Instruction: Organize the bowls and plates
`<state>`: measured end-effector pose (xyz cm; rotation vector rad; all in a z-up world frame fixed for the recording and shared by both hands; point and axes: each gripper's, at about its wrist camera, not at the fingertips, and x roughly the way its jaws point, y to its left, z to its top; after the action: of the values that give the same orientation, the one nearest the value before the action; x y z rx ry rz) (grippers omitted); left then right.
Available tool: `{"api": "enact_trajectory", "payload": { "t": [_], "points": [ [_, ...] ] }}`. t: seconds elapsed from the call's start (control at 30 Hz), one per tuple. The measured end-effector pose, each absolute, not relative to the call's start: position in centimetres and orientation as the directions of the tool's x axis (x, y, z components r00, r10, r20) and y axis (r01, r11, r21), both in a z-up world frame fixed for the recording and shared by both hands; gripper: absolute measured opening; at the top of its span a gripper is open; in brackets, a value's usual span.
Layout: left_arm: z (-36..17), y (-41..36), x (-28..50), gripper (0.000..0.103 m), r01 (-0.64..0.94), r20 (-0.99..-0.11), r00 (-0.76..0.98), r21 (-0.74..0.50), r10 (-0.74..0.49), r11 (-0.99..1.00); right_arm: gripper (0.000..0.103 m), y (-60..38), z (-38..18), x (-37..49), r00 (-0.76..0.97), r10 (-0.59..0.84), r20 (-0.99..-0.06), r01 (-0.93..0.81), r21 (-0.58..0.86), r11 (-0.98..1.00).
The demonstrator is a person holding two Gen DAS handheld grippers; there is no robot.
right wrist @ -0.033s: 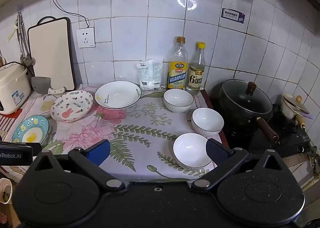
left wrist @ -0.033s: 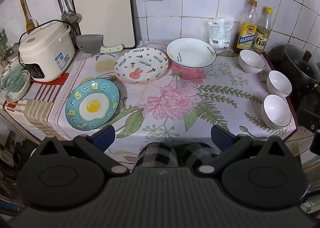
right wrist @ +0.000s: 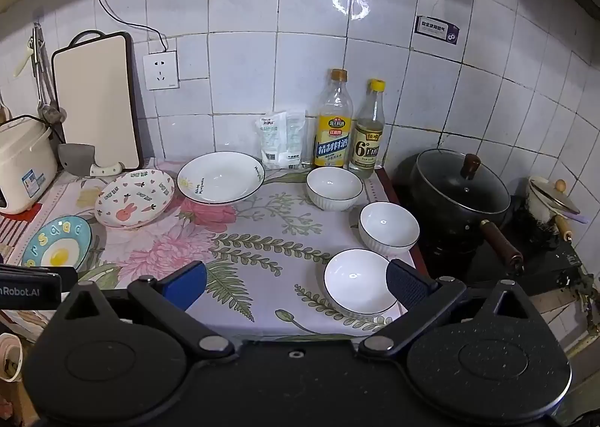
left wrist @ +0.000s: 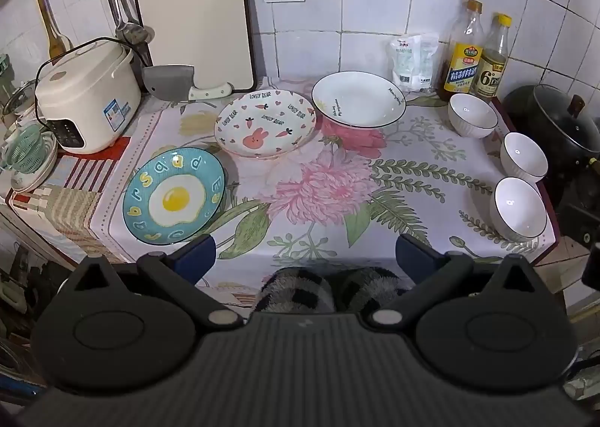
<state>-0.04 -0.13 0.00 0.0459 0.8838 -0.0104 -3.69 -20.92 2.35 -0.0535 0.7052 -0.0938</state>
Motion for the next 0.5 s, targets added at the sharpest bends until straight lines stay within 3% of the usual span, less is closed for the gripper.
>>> {"api": "enact_trajectory", "payload": {
  "t": [0.5],
  "points": [
    [0.19,0.16,0.25,0.103,0.029,-0.768,0.64,0.023,-0.001,0.999,0.103,-21.35,2.26,-3.37,0.748,-0.113,-0.654,0.078,-0.082,0.994]
  ]
}}
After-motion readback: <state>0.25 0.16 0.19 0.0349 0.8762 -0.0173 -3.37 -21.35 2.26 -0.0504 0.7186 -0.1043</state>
